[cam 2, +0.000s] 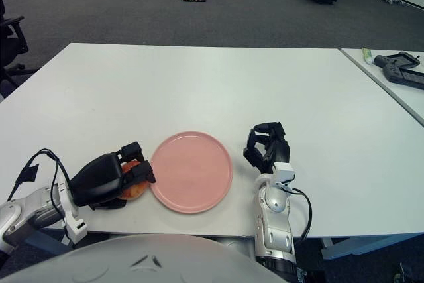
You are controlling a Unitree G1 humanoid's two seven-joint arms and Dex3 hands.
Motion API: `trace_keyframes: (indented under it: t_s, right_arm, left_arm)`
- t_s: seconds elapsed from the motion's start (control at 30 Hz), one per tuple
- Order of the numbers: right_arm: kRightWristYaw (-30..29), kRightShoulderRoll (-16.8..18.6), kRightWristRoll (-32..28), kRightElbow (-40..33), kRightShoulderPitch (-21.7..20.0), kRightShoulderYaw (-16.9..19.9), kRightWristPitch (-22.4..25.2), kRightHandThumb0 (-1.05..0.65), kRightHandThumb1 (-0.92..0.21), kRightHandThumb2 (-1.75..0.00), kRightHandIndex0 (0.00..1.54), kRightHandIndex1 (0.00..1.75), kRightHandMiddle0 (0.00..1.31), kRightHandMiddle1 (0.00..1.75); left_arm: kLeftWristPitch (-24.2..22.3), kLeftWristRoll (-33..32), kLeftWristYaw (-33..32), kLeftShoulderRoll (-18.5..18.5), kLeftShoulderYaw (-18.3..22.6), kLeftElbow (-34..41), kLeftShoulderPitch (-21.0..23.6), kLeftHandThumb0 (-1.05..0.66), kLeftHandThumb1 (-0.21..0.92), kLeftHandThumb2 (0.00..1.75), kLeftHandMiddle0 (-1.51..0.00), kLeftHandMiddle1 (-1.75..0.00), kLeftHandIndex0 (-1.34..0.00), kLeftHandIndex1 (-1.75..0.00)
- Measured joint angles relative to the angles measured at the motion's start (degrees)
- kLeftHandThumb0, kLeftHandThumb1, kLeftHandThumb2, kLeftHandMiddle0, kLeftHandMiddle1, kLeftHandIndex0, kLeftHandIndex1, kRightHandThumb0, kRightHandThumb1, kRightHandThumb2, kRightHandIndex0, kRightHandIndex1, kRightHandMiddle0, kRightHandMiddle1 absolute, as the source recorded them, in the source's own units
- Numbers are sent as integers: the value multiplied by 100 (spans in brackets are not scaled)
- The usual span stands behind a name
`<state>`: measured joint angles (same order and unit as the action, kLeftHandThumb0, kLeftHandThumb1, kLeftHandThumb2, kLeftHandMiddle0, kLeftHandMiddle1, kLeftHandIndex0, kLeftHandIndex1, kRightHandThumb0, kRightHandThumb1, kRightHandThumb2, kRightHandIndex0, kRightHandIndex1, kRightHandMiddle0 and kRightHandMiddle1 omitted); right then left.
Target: Put the apple into the plate.
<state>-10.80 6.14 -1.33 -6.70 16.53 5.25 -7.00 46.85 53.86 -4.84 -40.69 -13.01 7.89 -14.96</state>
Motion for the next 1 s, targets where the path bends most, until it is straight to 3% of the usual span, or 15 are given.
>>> trace_keyframes:
  t_s: [0.2,0.37,0.67,0.8,1.0]
  right_arm:
    - [-1,1,-3,0,-1,3,0,-39,-62,-94,62,175,38,175]
    - [-11,1,-2,0,0,5,0,-39,-62,-94,61,175,38,175]
    - [-56,0,10,0,1,0,0,-39,-62,-94,62,175,38,175]
    - [-34,0,0,0,1,-2,0,-39,-62,-94,62,175,38,175]
    - [-31,1,-9,0,1,11,0,-39,-62,-94,62,175,38,175]
  left_arm:
    - [-201,-252,547,-98,-72,113,116,0,12,154,-77,-173,-51,-175]
    - [-566,-902,1365,-187,-89,267,186,0,12,154,-78,-171,-52,-175]
    - [-1868,-2240,2947,-285,-1,681,243,0,7,159,-83,-167,-56,-175]
    - [-2262,-2507,3174,-236,90,748,227,0,5,160,-84,-166,-58,-175]
    - [-2418,-2738,3178,-104,218,715,234,0,3,162,-86,-165,-60,-175]
